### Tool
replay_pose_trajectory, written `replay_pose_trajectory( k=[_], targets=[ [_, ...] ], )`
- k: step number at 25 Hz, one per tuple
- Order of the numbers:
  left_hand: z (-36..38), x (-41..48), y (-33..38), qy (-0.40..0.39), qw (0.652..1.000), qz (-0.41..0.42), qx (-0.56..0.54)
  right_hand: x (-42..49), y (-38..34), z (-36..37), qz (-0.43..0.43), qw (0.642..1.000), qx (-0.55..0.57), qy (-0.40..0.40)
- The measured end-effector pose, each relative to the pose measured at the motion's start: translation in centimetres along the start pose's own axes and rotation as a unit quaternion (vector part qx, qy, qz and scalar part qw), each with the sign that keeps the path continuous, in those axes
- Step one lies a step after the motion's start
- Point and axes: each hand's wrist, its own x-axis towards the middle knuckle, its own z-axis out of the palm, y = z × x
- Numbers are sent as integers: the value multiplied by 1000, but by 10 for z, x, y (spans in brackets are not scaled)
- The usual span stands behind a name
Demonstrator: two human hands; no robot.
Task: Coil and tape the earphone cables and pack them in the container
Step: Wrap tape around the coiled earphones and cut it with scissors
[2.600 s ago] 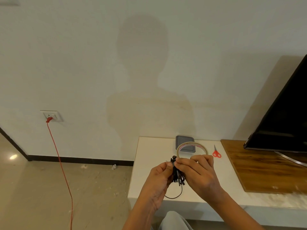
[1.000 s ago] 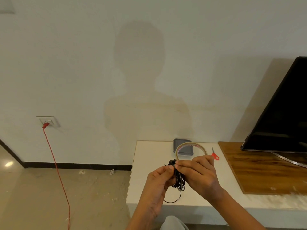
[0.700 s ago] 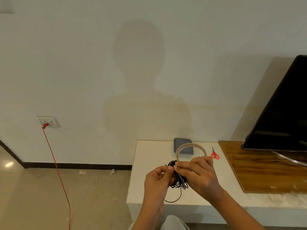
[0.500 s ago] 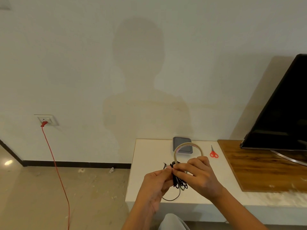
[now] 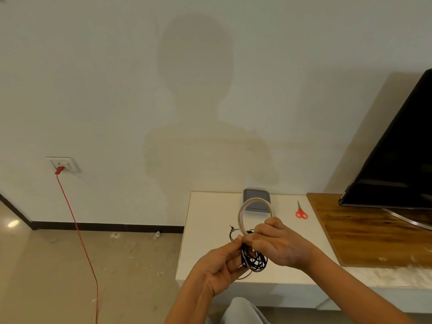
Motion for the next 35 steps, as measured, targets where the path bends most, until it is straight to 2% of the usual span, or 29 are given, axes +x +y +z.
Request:
replay_pose_trajectory(
  k=[4, 7, 9, 14, 17, 23, 26, 31, 35],
  targets=[
    [-2, 10, -2, -10, 1000, -16, -12, 1, 5, -4, -41, 999, 3, -30],
    [-3, 17, -3, -6, 1000, -10, -25, -4, 8, -3, -29, 995, -6, -90],
    [-4, 22, -2, -2, 999, -6, -40, -10, 6, 3, -3, 993, 8, -114],
    [-5, 35, -6, 4, 997, -17, -71, -20, -1, 17, 83, 992, 7, -91],
    [-4, 45, -6, 4, 997, -8, -81, -29, -6, 30, 145, 983, 14, -113],
    [-4, 75, -7, 5, 993, -5, -121, -52, -17, 69, 261, 964, -7, -42],
    [-9, 97, -8, -8, 997, 6, -82, -61, -16, 86, 305, 952, -5, -14],
    [-21, 145, -10, 3, 998, 44, 38, -80, -6, 119, 329, 944, -15, -20],
    [-24, 189, -14, 37, 975, 89, 199, -110, 5, 148, 349, 936, 6, -49]
  ],
)
